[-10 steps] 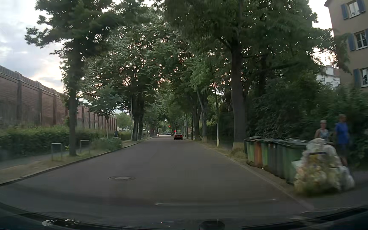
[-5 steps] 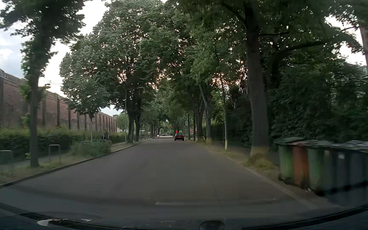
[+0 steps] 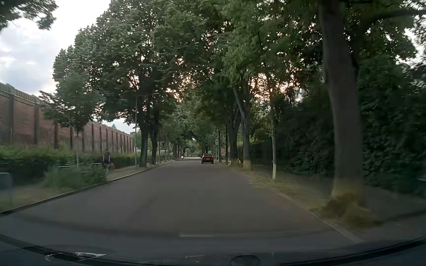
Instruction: Follow the waypoints while adhering to traffic rules and regulations
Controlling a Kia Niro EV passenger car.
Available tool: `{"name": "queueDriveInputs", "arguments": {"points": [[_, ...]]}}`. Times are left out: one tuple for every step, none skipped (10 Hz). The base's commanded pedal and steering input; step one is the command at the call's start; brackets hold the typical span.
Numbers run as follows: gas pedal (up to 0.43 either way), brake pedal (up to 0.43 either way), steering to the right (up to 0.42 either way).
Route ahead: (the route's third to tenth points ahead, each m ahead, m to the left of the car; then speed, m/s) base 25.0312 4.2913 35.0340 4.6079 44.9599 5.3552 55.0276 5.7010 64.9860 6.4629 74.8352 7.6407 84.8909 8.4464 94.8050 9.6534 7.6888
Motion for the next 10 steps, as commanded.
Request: {"name": "queueDriveInputs", "arguments": {"points": [[0.0, 0.0, -0.004], [0.0, 0.0, -0.006], [0.0, 0.0, -0.01], [0.0, 0.0, -0.016], [0.0, 0.0, -0.018], [0.0, 0.0, -0.018], [0.0, 0.0, -0.02], [0.0, 0.0, -0.021], [0.0, 0.0, -0.024], [0.0, 0.0, -0.024]]}}
